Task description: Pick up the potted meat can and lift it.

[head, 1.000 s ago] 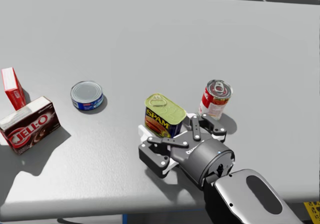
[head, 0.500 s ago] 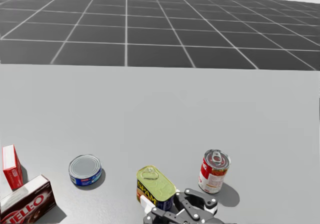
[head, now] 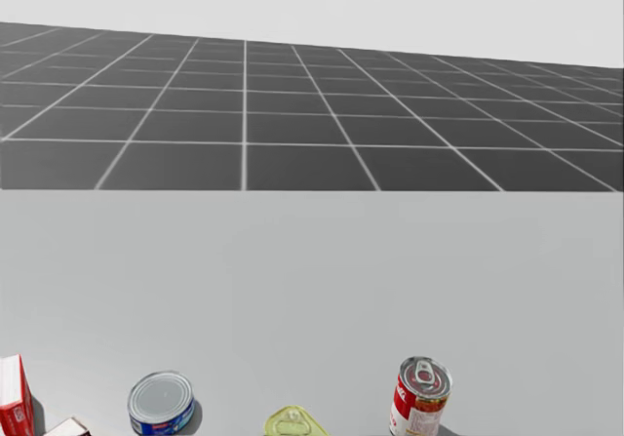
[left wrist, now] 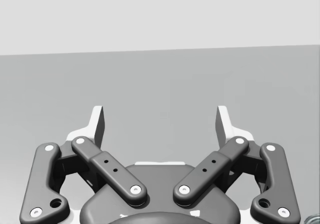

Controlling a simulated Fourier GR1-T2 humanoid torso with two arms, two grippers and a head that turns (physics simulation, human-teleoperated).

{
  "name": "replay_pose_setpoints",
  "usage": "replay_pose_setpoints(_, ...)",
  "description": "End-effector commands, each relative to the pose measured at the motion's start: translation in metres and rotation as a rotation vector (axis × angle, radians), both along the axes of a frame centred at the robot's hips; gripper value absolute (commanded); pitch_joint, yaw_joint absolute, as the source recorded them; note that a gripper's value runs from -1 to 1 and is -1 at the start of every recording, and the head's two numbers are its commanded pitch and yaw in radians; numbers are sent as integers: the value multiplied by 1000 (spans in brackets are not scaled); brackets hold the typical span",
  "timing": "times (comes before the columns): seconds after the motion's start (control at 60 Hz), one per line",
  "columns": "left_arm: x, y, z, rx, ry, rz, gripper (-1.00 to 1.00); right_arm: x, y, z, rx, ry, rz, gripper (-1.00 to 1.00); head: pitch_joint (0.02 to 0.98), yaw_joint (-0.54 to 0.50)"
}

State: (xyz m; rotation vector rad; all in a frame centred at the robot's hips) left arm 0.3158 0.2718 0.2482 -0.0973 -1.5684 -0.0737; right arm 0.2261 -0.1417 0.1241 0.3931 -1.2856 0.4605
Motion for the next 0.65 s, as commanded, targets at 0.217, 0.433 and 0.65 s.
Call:
replay_pose_setpoints(0.217,0,0,1,-2,-1,2,-1000,-2,2,76,67,-212,-91,988,471,-150)
replay_pose_setpoints(0.433,-1,0,1,-9,1,1,-1000,-5,-1,124,102,-346,-105,978,474,-148)
replay_pose_setpoints(0.65,-1,1,2,-13,1,1,-1000,-7,-7,175,139,-488,-136,991,476,-147)
